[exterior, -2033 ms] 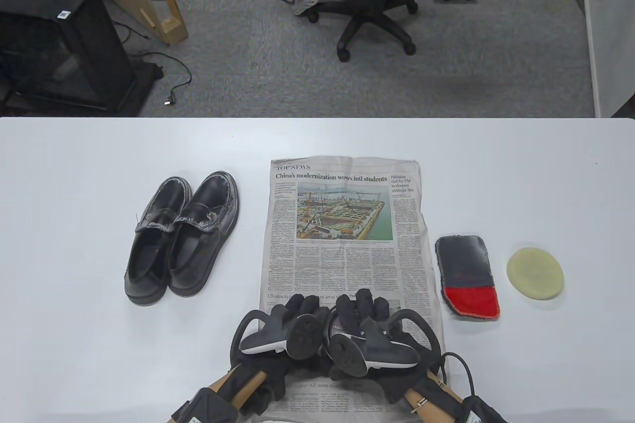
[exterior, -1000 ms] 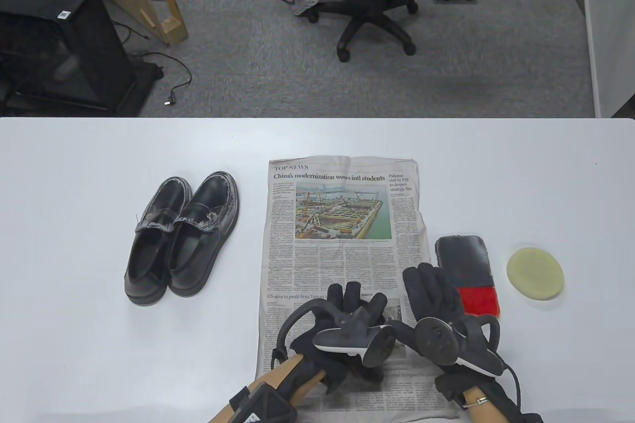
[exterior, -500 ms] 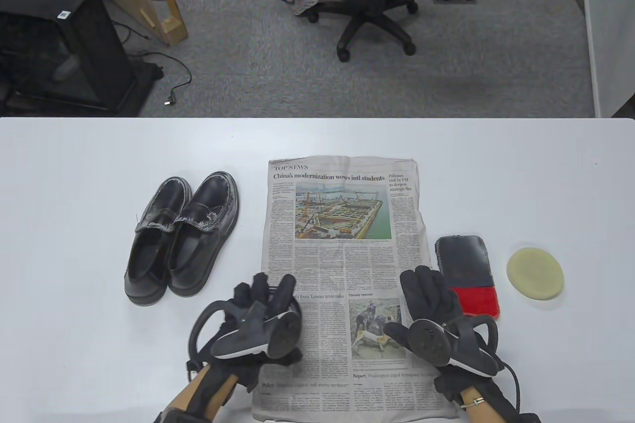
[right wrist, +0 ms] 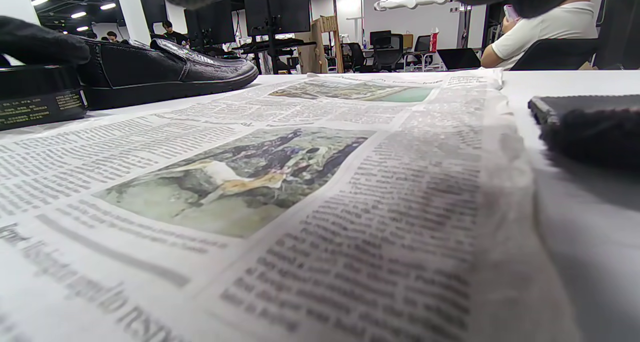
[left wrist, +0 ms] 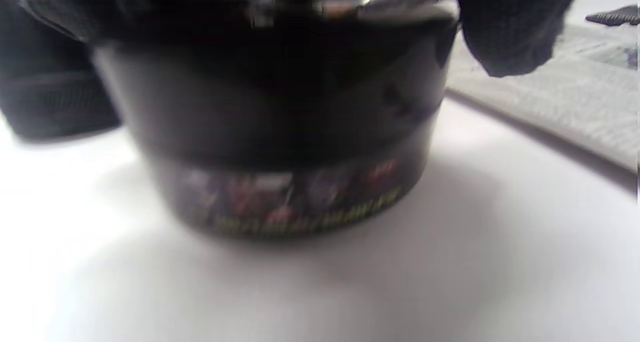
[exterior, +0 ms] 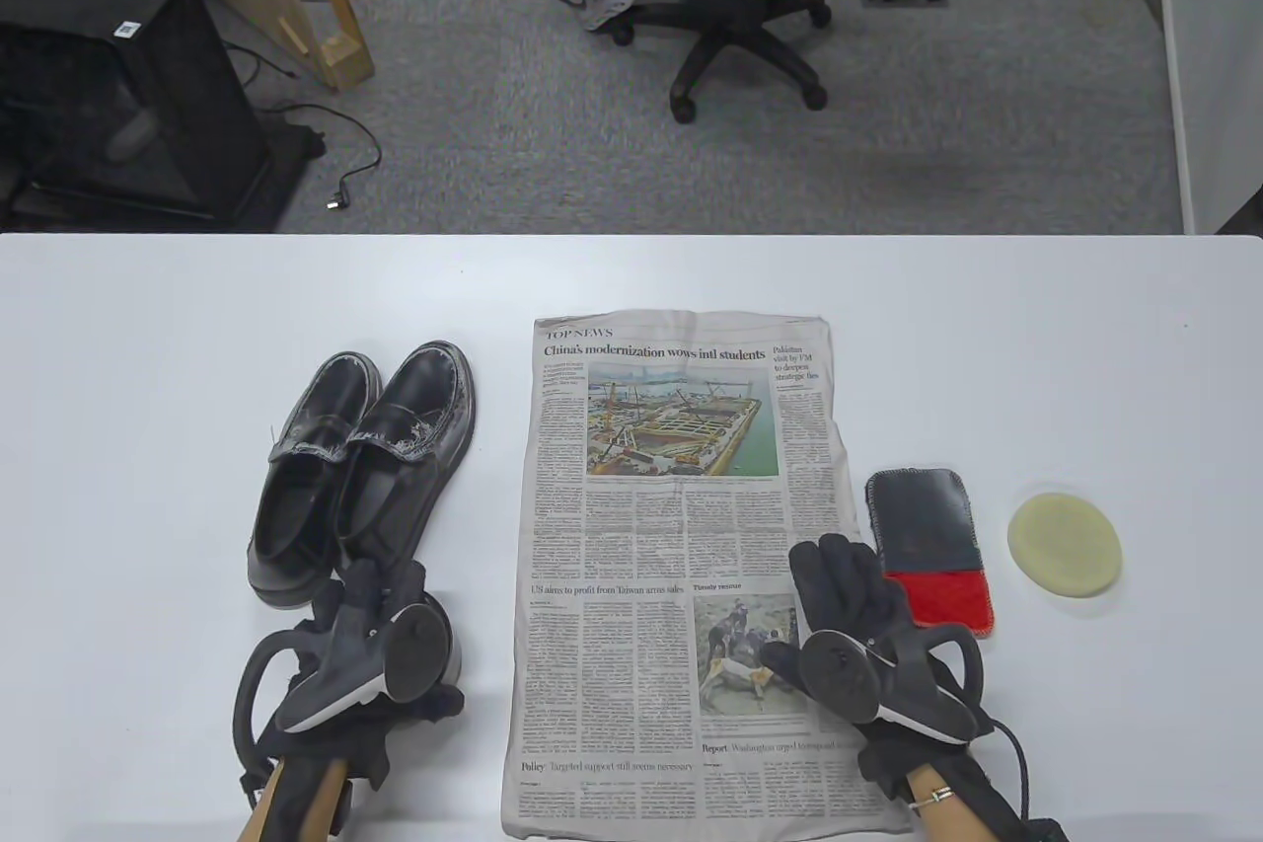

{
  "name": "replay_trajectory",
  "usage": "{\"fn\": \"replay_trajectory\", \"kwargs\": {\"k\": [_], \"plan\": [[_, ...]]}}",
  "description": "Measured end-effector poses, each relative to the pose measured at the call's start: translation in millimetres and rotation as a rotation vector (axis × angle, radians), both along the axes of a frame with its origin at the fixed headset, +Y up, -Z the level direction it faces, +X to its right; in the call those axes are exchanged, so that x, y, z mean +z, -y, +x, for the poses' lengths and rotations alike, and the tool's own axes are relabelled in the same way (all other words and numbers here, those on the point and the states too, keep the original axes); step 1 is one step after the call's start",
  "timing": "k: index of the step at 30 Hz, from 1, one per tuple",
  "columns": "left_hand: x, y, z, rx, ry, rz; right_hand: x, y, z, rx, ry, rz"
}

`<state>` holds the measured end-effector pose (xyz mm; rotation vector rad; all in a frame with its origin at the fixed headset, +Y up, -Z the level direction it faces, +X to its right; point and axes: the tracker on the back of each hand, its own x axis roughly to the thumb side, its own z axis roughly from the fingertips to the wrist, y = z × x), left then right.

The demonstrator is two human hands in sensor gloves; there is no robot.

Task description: Dip and apply leather care cream with polishing sponge on shoes

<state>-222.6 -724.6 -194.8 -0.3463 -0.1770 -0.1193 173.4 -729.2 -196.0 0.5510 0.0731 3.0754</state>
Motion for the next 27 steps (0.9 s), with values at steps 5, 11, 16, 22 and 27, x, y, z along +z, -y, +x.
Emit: {"fn": "replay_trajectory", "kwargs": {"k": [5, 11, 16, 22, 27], "plan": [[-5, -25, 51, 0.258, 0.135, 0.212, 0, 0, 0, -0.005, 0.0, -0.004], [-24, -10, 115, 0.346, 0.315, 0.15, -1, 0, 3, -0.04, 0.0, 0.004], [-32, 12, 126, 0.331, 0.325, 0.073, -2, 2, 5, -0.032, -0.009, -0.016], [-30, 9, 118, 0.347, 0.309, 0.086, -3, 6, 2, -0.002, -0.012, -0.035], [-30, 8, 117, 0.35, 0.309, 0.086, -4, 7, 2, 0.014, -0.008, -0.051]]}}
